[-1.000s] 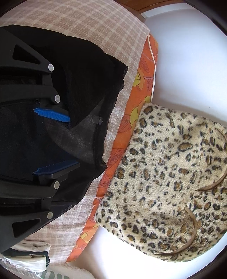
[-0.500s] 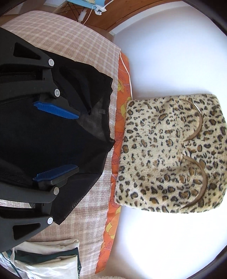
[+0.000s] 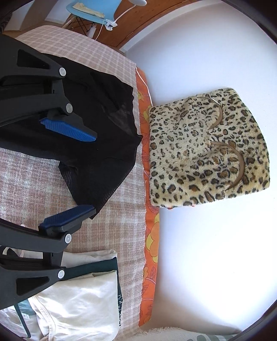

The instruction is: Fold small clothes

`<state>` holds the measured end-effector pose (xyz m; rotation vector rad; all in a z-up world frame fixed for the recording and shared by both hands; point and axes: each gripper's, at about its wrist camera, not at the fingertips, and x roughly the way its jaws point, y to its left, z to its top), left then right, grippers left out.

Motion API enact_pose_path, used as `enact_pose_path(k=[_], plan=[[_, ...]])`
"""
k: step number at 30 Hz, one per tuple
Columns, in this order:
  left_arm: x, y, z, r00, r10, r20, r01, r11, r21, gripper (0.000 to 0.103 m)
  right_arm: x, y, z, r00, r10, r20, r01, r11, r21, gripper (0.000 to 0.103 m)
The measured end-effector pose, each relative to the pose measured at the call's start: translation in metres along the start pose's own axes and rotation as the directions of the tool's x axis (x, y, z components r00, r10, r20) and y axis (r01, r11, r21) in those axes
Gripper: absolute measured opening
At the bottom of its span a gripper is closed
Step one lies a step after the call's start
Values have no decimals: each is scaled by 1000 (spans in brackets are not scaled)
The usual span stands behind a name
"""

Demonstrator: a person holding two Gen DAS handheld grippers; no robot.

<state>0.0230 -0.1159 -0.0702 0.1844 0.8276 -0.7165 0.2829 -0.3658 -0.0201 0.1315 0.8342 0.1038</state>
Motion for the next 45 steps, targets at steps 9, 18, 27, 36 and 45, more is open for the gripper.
enact_pose_path(k=[9, 18, 27, 36, 45], plan=[[44, -67, 16, 996, -80, -42, 86, 980, 178, 47, 9, -40, -5, 992, 128, 6, -128, 983, 132, 79], [81, -102, 15, 990, -89, -107, 116, 953, 281, 57, 15, -43, -2, 983, 182, -13, -180, 980, 81, 81], [107, -101, 24, 993, -55, -109, 83, 958, 275, 36, 44, -52, -1, 981, 188, -40, -183, 978, 96, 81], [104, -61, 35, 987, -144, -77, 151, 984, 98, 8, 104, -57, 3, 988, 112, -110, -96, 985, 141, 80], [86, -53, 37, 985, -171, -24, 172, 983, 65, 7, 122, -62, 0, 993, 24, -112, -9, 992, 129, 65]])
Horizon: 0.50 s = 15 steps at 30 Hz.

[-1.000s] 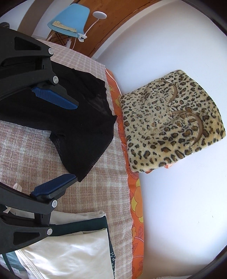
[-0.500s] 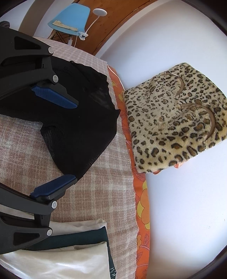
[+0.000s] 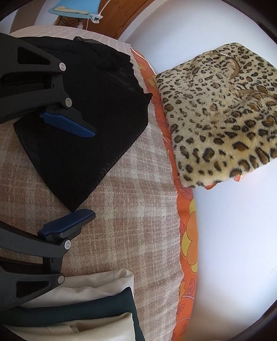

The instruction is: Fold small clothes

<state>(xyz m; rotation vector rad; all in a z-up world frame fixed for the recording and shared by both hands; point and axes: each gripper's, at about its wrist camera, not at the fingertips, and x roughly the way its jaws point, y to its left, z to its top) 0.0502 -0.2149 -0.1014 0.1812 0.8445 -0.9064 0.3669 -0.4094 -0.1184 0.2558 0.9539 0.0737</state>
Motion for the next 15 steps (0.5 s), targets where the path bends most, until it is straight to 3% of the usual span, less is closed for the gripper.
enact_pose_path(k=[2, 5, 15], plan=[[1, 4, 4, 1000, -4, 4, 4, 1000, -6, 7, 1, 3, 0, 1000, -27, 4, 27, 999, -22, 30], [-1, 2, 6, 1000, -2, 20, 3, 1000, -10, 7, 4, 5, 0, 999, 50, -9, -50, 999, -9, 5], [-22, 9, -10, 997, -19, 70, 26, 995, -97, 7, -25, 18, 20, 985, 152, 80, -155, 987, 38, 1]])
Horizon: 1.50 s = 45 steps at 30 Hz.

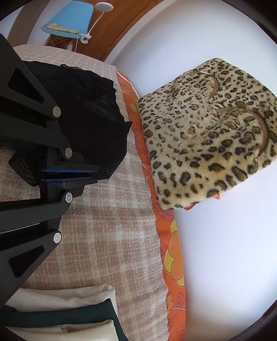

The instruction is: Fold small clothes

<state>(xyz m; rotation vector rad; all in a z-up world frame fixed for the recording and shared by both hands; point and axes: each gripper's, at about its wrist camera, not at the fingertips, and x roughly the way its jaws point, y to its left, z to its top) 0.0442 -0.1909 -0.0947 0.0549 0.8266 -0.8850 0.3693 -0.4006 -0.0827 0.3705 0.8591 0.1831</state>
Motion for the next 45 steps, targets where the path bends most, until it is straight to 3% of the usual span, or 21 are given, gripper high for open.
enact_pose_path(k=[5, 13, 33, 45], plan=[[-9, 11, -8, 1000, 9, 13, -8, 999, -38, 7, -6, 18, 10, 1000, 12, 19, -12, 1000, 13, 1], [-25, 29, -20, 999, 32, 37, -28, 996, -90, 7, -5, 79, 25, 1000, -17, 8, 18, 996, -90, 1], [-67, 55, -52, 989, 124, 85, -107, 976, -189, 6, 71, 225, 8, 987, -143, -80, 106, 930, -352, 1], [-82, 69, -66, 982, 172, 81, -149, 961, -235, 7, 108, 254, 3, 978, -187, -89, 140, 914, -381, 1]])
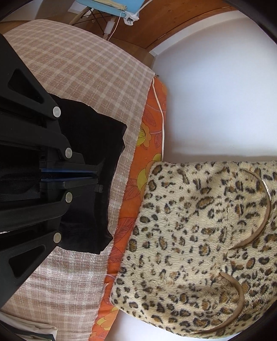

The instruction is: Fold small clothes

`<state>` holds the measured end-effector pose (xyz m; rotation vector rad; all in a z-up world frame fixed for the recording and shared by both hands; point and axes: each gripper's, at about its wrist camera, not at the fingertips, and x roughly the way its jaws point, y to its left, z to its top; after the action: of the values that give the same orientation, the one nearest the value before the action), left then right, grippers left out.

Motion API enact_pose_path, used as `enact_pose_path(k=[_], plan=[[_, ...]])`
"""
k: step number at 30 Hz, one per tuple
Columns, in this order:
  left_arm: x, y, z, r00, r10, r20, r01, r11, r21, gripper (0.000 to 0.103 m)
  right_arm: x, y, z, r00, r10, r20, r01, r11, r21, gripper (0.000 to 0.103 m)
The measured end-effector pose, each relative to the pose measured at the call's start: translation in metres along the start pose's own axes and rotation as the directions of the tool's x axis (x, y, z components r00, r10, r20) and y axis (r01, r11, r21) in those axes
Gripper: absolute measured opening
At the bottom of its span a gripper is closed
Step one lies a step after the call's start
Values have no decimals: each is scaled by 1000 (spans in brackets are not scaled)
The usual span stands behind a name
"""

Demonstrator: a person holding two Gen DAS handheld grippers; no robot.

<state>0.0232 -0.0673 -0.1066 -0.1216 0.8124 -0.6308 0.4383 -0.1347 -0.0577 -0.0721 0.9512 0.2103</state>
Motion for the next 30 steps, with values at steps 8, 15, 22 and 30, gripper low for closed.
enact_pose_path(k=[8, 15, 22, 30], plan=[[-7, 15, -2, 995, 66, -74, -72, 995, -72, 22, 9, 0, -4, 995, 95, 4, -95, 995, 44, 55], [-45, 18, 6, 990, 137, 31, -137, 991, -2, 22, -51, -29, -15, 979, 156, 129, -169, 981, 98, 54], [-65, 72, 22, 974, 224, 13, -224, 974, -33, 22, -106, -47, -74, 979, 145, 142, -157, 985, 76, 54], [-62, 113, 23, 982, 167, -82, -177, 976, -125, 22, -144, -53, -160, 977, 189, 98, -197, 976, 89, 52]])
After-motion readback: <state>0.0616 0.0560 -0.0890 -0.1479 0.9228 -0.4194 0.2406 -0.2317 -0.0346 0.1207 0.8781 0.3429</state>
